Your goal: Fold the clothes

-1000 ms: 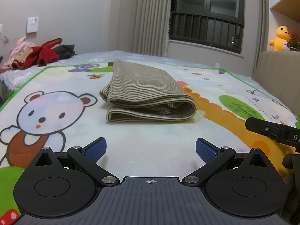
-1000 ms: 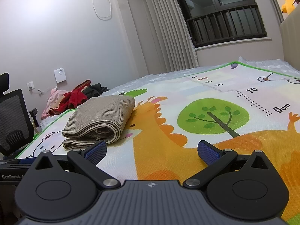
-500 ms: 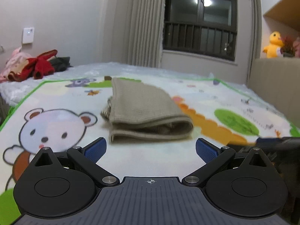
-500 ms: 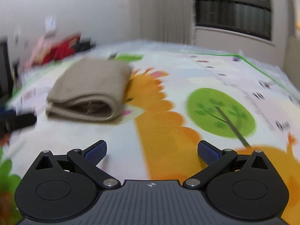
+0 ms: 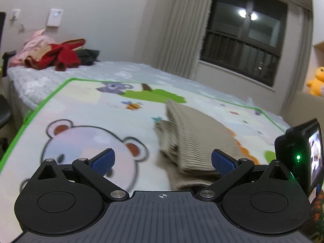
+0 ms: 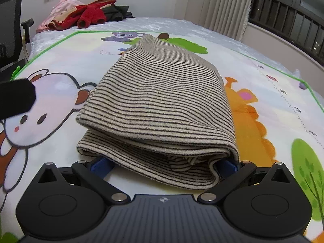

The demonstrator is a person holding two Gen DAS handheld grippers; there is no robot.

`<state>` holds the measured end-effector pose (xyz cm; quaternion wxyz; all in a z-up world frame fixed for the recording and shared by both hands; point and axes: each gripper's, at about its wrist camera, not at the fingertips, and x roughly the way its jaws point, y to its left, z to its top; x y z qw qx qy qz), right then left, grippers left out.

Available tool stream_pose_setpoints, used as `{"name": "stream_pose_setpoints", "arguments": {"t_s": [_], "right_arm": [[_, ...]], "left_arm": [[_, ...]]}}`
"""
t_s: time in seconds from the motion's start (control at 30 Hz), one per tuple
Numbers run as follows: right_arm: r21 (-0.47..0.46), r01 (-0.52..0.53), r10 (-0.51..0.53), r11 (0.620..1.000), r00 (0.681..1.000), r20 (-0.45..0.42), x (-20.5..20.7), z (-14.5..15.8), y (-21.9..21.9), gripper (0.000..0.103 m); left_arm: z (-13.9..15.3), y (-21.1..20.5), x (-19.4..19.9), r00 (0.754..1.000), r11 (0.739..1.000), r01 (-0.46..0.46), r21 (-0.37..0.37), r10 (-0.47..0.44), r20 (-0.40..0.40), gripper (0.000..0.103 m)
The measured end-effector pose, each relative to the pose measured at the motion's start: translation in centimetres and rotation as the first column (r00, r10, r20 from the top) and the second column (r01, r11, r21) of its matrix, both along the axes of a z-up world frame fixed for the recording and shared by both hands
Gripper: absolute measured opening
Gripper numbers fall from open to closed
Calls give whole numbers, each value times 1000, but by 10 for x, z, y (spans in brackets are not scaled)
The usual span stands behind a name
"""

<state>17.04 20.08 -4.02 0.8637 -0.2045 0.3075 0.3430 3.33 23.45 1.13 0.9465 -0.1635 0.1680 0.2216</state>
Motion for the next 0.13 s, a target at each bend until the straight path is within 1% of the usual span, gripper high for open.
{"name": "stream_pose_setpoints", "arguments": {"t_s": [0.1, 0.13], "right_arm": [[0, -4, 4, 1000, 1000, 15, 4, -4, 6, 103], [-6, -16, 16, 1000, 999, 36, 2, -5, 6, 103]], "left_arm": [[-3, 14, 4, 1000, 1000, -10, -16, 10, 5, 103], [-5, 17, 6, 1000, 1000, -12, -17, 12, 5, 103]]}}
